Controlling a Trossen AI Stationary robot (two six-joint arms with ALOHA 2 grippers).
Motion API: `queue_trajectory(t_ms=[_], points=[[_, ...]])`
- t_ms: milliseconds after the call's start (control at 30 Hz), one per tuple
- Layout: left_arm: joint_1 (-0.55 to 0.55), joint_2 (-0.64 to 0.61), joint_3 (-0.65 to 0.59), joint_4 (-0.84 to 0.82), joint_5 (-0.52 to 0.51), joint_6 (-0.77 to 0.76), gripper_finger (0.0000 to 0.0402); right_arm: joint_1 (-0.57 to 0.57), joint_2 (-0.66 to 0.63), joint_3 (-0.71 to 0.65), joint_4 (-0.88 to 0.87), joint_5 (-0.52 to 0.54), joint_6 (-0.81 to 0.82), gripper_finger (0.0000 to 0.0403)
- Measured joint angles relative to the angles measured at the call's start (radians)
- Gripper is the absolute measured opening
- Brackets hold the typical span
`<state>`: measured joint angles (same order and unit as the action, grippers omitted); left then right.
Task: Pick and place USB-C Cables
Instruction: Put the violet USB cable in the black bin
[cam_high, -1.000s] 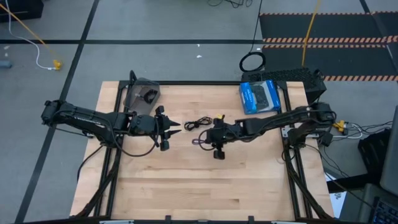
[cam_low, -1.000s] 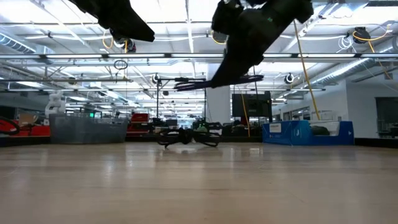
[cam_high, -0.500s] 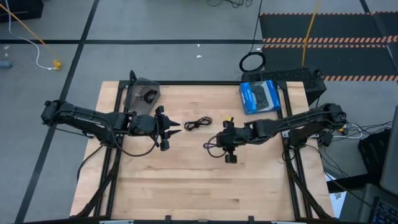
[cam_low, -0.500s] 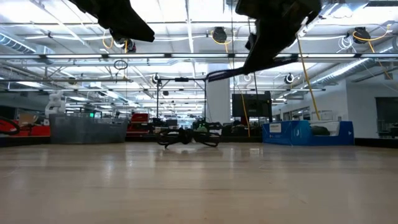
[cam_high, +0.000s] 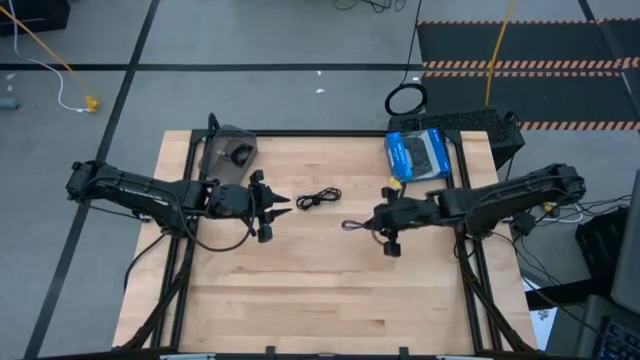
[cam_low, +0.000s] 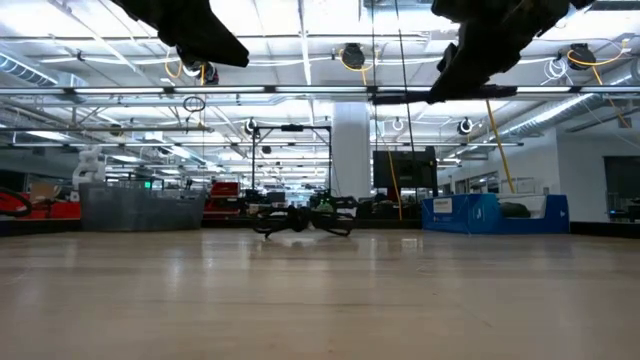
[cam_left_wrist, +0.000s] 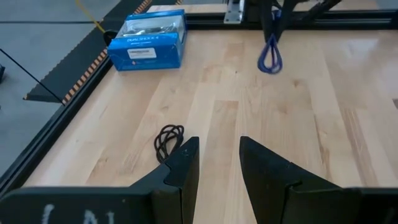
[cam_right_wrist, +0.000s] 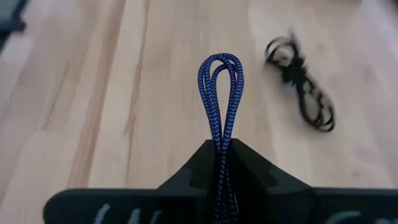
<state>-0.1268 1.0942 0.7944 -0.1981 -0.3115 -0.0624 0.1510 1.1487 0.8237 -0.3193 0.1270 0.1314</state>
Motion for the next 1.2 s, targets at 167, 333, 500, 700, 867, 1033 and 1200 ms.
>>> queue_trajectory(t_ms=[167, 333, 500, 700, 867, 1033, 1200], points=[[0.0, 0.0, 0.0, 0.043, 0.0, 0.001, 0.0118, -0.028, -0.091, -0.102, 0.175, 0.003, -0.049, 0.0029], [0.0, 0.0, 0.0, 0.068, 0.0, 0.014, 0.0118, -0.052, -0.132, -0.184, 0.387, 0.002, -0.084, 0.0029], [0.0, 0.0, 0.0, 0.087, 0.0, 0.015, 0.0118, -0.065, -0.135, -0.234, 0.58, 0.003, -0.118, 0.0029], [0.0, 0.0, 0.0, 0.093, 0.0, 0.015, 0.0118, -0.065, -0.135, -0.331, 0.948, 0.003, -0.143, 0.0029], [0.0, 0.0, 0.0, 0.102, 0.0, 0.023, 0.0118, -0.065, -0.135, -0.443, 1.259, 0.003, -0.152, 0.0029], [0.0, 0.0, 0.0, 0.129, 0.0, 0.029, 0.0118, -0.065, -0.131, -0.548, 1.531, 0.003, -0.156, 0.0029], [0.0, 0.0, 0.0, 0.177, -0.001, 0.032, 0.0118, -0.065, -0.094, -0.576, 1.626, 0.003, -0.167, 0.0029]])
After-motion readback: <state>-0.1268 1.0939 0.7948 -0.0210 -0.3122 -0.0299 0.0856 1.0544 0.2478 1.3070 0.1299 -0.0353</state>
